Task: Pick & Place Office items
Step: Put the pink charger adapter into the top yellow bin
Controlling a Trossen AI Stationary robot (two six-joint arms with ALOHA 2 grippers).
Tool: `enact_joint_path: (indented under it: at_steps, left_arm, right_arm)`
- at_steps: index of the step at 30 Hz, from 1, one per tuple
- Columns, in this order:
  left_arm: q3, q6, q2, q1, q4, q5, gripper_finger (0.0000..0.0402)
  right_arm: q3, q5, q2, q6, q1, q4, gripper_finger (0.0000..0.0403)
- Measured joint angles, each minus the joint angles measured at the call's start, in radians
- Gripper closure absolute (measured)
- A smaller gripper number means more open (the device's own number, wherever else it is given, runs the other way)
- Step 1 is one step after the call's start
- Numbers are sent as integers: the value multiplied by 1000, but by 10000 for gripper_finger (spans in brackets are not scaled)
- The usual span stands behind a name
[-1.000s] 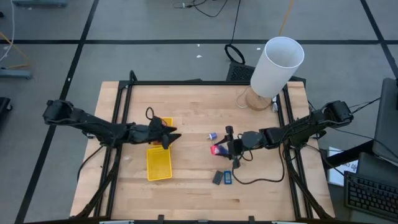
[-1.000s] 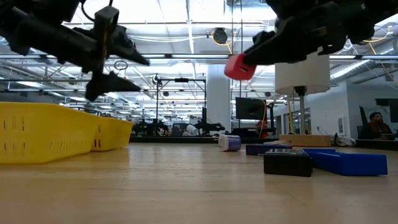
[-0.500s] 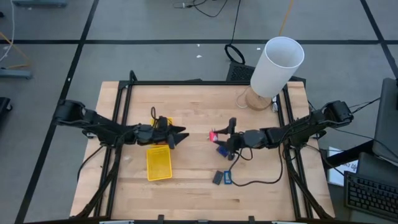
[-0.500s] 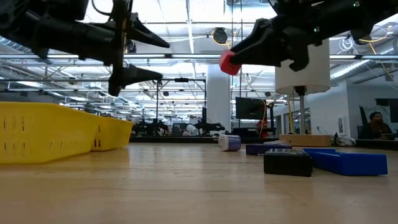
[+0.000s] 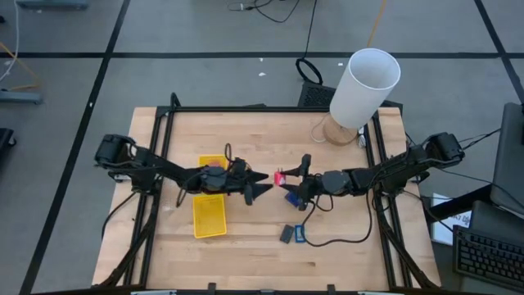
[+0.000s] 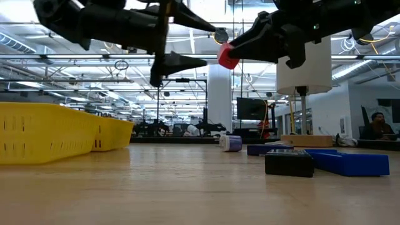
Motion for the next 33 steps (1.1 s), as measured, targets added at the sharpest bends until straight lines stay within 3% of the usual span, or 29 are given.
enact_joint_path:
  at_steps: [13,33]
  left_arm:
    - [154,0,157,12,2,-23,103]
    - [164,-1,166,27,-7,-24,103]
  right_arm:
    - [0,-3,0,1,0,0,227]
    - [0,-4,0,4,0,-7,227]
